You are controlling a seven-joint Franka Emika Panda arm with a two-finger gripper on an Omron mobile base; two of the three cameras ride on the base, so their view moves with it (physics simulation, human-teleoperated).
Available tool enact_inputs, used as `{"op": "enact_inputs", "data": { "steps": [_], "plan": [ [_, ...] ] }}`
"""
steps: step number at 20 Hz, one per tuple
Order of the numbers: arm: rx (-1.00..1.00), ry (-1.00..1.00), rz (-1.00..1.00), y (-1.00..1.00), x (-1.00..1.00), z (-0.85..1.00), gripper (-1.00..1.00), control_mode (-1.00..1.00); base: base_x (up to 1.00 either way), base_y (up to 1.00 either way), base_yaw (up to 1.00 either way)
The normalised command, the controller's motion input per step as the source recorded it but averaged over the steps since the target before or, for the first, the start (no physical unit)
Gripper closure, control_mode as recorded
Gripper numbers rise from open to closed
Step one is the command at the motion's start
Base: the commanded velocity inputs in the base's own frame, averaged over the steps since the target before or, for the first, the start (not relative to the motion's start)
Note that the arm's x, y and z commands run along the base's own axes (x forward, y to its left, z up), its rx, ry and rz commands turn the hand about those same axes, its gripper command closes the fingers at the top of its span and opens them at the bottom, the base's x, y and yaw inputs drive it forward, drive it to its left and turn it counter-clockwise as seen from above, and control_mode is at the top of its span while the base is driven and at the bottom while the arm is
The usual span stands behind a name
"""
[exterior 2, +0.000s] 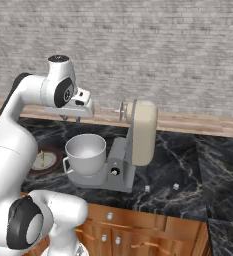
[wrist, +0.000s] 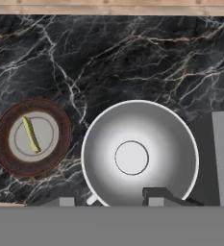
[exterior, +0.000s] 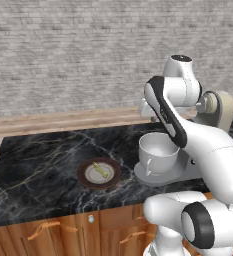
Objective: Add butter and sugar cubes to the stand mixer bowl and then turn on the stand mixer to begin making frosting.
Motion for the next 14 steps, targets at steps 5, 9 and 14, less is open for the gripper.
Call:
{"op": "enact_inputs", "data": {
  "steps": [5,9,14],
  "plan": [
    [0.0,0.0,0.0,0.0,0.0,0.0,-1.0,1.0,0.0,0.15,-0.02],
    [0.0,0.0,0.0,0.0,0.0,0.0,-1.0,1.0,0.19,0.51,-0.05],
    [0.0,0.0,0.0,0.0,0.0,0.0,-1.0,1.0,0.29,0.5,-0.03]
  ]
}}
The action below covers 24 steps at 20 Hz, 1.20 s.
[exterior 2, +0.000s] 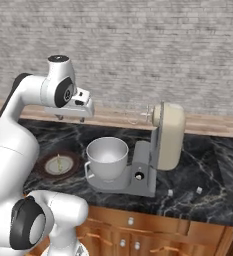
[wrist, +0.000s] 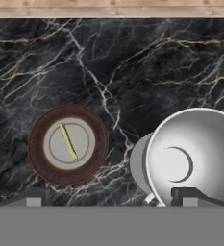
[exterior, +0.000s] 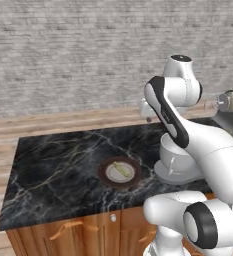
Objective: Add butter and sugar cubes to the stand mixer bowl and then turn on the stand mixer to begin making frosting.
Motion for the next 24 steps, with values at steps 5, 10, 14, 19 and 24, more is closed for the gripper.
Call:
{"op": "enact_inputs", "data": {
  "steps": [5,10,14,19,24],
  "plan": [
    [0.0,0.0,0.0,0.0,0.0,0.0,-1.0,1.0,0.32,0.26,0.0],
    [0.0,0.0,0.0,0.0,0.0,0.0,-1.0,1.0,0.37,0.42,-0.03],
    [0.0,0.0,0.0,0.0,0.0,0.0,-1.0,1.0,0.42,0.49,-0.04],
    [0.0,0.0,0.0,0.0,0.0,0.0,-1.0,1.0,0.2,0.35,-0.02],
    [0.0,0.0,0.0,0.0,0.0,0.0,-1.0,1.0,-0.19,0.48,0.0]
  ]
}}
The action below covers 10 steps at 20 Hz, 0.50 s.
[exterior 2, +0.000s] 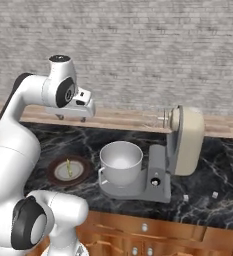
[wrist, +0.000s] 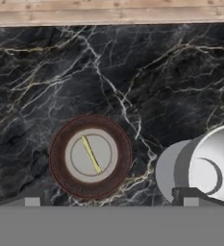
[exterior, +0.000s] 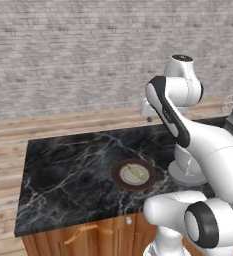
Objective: Add butter and sugar cubes to the stand mixer bowl and then turn on the stand mixer to begin making frosting.
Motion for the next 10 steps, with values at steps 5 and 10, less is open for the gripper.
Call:
{"op": "enact_inputs", "data": {
  "steps": [5,10],
  "plan": [
    [0.0,0.0,0.0,0.0,0.0,0.0,-1.0,1.0,0.32,0.79,-0.02],
    [0.0,0.0,0.0,0.0,0.0,0.0,-1.0,1.0,0.13,-0.08,0.0]
  ]
}}
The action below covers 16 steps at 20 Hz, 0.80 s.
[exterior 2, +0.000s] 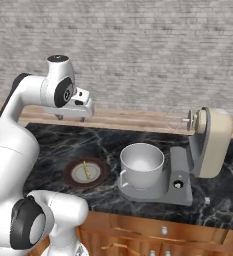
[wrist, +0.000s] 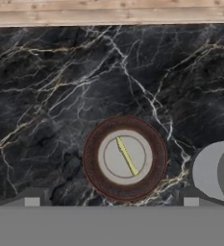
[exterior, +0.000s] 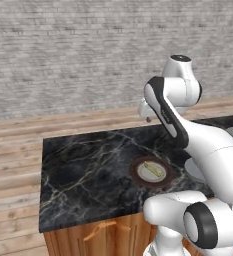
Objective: Add butter and sugar cubes to the stand mixer bowl and then turn on the stand mixer to begin making frosting.
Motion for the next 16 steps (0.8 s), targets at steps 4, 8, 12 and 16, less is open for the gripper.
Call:
{"op": "enact_inputs", "data": {
  "steps": [4,8,12,16],
  "plan": [
    [0.0,0.0,0.0,0.0,0.0,0.0,-1.0,1.0,0.23,-0.16,0.0],
    [0.0,0.0,0.0,0.0,0.0,0.0,-1.0,1.0,0.62,-0.17,0.0],
    [0.0,0.0,0.0,0.0,0.0,0.0,-1.0,1.0,0.53,-0.08,0.0],
    [0.0,0.0,0.0,0.0,0.0,0.0,-1.0,1.0,0.36,-0.02,0.0]
  ]
}}
